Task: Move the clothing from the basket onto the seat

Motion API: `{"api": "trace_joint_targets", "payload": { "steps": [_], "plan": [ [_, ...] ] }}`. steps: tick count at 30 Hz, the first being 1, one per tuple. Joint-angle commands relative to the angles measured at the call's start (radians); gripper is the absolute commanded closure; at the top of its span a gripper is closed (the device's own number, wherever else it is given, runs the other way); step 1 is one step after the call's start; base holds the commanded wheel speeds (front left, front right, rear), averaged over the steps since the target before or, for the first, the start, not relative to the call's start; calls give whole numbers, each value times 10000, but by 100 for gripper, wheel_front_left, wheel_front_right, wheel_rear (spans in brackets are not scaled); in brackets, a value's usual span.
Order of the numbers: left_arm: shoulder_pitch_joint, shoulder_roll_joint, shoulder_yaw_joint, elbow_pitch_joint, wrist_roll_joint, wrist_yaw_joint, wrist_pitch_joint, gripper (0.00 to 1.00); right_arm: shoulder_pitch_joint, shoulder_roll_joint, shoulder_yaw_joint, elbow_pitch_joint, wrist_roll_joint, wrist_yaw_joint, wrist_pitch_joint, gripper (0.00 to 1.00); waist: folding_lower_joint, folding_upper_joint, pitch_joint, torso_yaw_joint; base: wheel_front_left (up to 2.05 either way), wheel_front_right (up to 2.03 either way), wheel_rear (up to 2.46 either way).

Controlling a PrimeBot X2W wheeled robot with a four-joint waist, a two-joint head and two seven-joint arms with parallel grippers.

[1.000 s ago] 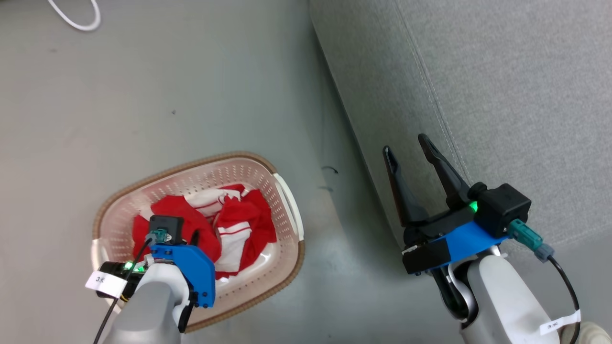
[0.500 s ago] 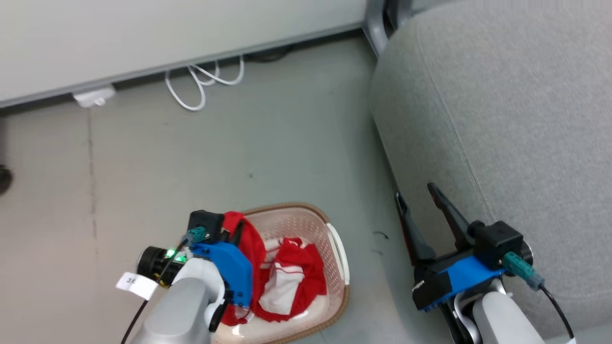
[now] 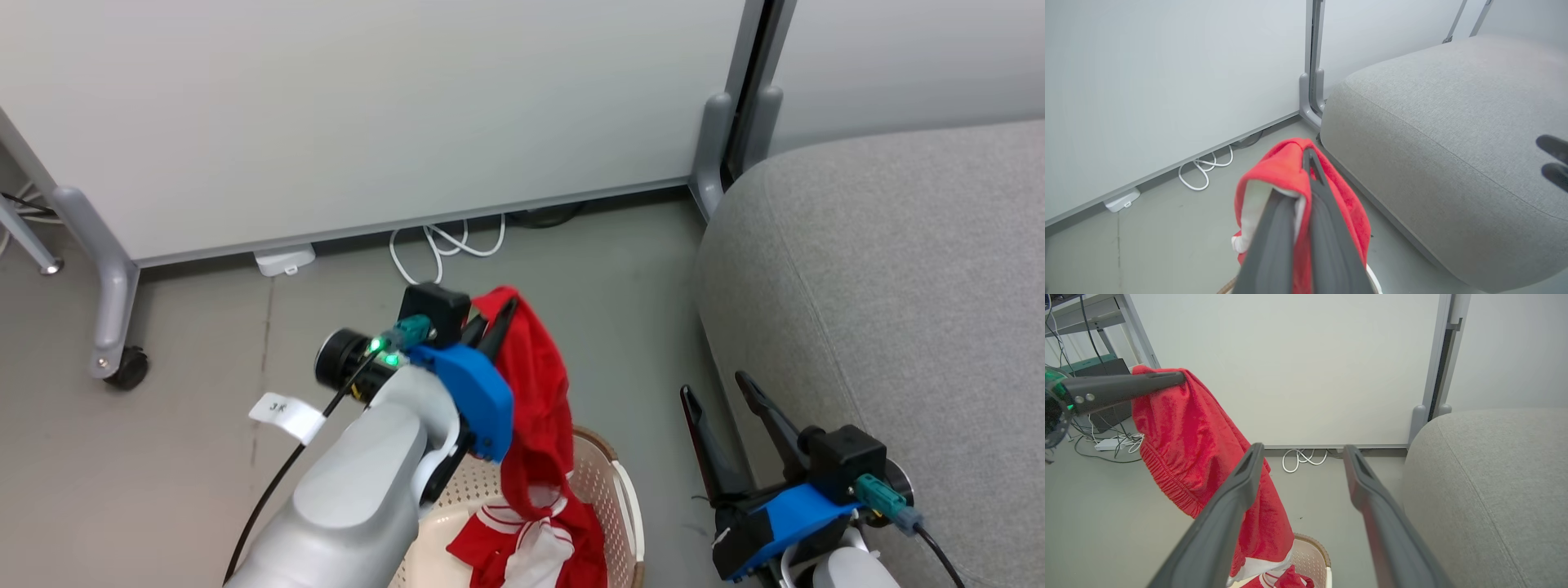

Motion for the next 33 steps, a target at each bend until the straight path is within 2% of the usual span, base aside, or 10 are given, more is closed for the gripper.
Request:
{"api": "trace_joint_targets", "payload": {
  "steps": [1,18,33],
  "plan": [
    [-219,0,-65,-142,-102,70,14,100,156,-35,-5,-33,-6,5,16,0,2,0,-178,101,0,0,0],
    [-2070,1,-1879,-1905,-1651,647,407,100,482,-34,295,-258,68,5,344,0,2,0,-507,-70,0,0,0],
    [-2604,2,-3487,-2061,-3026,1129,99,100,477,-34,481,-195,133,5,490,0,2,0,-553,-245,0,0,0]
  ]
}}
